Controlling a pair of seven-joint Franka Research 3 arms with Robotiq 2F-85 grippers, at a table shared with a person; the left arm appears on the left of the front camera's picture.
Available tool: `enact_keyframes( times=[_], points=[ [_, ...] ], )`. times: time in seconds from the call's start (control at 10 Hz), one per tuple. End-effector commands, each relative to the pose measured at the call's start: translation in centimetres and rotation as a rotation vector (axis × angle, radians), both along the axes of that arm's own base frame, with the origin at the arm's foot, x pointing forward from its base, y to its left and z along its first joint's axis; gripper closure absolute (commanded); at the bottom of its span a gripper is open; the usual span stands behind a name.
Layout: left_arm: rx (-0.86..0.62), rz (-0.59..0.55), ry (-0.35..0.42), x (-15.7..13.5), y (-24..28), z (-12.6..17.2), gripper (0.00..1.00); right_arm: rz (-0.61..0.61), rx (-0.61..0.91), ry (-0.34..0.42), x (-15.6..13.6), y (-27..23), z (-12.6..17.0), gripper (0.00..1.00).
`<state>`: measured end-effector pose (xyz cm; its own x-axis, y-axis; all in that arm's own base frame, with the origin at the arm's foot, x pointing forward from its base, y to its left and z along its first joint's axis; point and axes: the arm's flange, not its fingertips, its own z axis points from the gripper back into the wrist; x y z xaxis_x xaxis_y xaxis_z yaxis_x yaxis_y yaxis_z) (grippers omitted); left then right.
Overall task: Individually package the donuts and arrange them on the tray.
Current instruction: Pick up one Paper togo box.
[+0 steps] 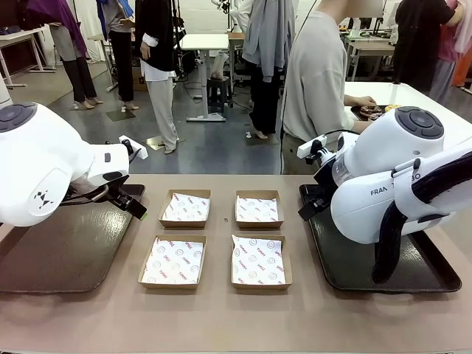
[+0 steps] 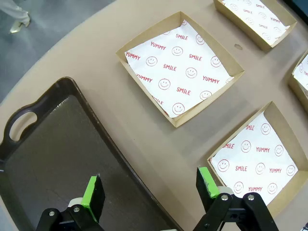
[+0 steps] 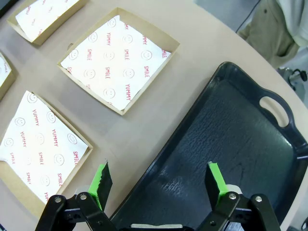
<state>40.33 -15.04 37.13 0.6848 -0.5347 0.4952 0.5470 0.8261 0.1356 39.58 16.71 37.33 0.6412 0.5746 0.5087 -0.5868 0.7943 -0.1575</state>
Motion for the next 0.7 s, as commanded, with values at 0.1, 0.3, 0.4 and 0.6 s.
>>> enact_keyframes(
  times=[0.1, 0.3, 0.4, 0.6],
  points=[
    [0.000, 0.000, 0.000, 0.0, 0.0, 0.0, 0.00, 0.000, 0.000, 0.000, 0.0, 0.0, 0.0, 0.00],
    [0.002, 0.001, 0.015, -1.4, 0.8, 0.5, 0.00, 0.002, -0.040, 0.017, -1.2, -0.7, 0.4, 0.00],
    [0.015, -0.034, 0.029, -4.6, 2.0, 1.2, 0.00, -0.008, -0.076, 0.092, -3.8, -1.5, 1.0, 0.00],
    [0.002, 0.016, 0.155, -8.9, 5.0, 2.6, 0.00, -0.023, -0.067, 0.182, -8.9, -3.2, 3.0, 0.00]
  ],
)
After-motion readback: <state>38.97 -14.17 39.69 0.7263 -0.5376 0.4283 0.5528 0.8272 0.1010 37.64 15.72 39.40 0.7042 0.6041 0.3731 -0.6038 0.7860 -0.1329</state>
